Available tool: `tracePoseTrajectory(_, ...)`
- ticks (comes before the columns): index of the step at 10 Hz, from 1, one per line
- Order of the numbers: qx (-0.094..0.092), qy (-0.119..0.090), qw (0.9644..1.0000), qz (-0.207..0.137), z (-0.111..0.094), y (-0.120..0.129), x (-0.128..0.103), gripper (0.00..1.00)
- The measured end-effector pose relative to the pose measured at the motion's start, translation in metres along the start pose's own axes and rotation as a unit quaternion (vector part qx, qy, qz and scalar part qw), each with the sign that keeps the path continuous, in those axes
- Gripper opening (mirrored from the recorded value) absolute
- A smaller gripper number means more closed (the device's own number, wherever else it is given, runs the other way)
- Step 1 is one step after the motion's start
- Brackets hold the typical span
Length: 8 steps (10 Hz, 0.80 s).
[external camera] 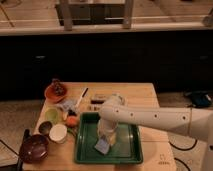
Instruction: Wipe tray with sponge
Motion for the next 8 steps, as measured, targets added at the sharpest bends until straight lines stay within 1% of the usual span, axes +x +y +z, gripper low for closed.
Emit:
tracePoseTrajectory(1, -0.003, -0.006, 1.0, -0.005, 0.004, 0.019, -0.002, 0.0)
tracePoseTrajectory(2, 0.0, -0.007, 1.0, 0.002, 0.003, 0.027, 0.002, 0.0)
tracePoseTrajectory(3, 0.001, -0.005, 0.9999, 0.015, 0.0, 0.038, 0.012, 0.0)
tracePoseTrajectory(4, 0.002, -0.004, 0.9998, 0.021, -0.001, 0.041, 0.017, 0.0)
tracePoseTrajectory(5, 0.007, -0.002, 0.9995, 0.032, -0.005, 0.04, 0.031, 0.0)
tracePoseTrajectory(6, 0.008, 0.001, 0.999, 0.043, -0.01, 0.034, 0.052, 0.0)
tracePoseTrajectory(8, 0.01, 0.003, 0.9988, 0.048, -0.016, 0.016, 0.076, 0.0)
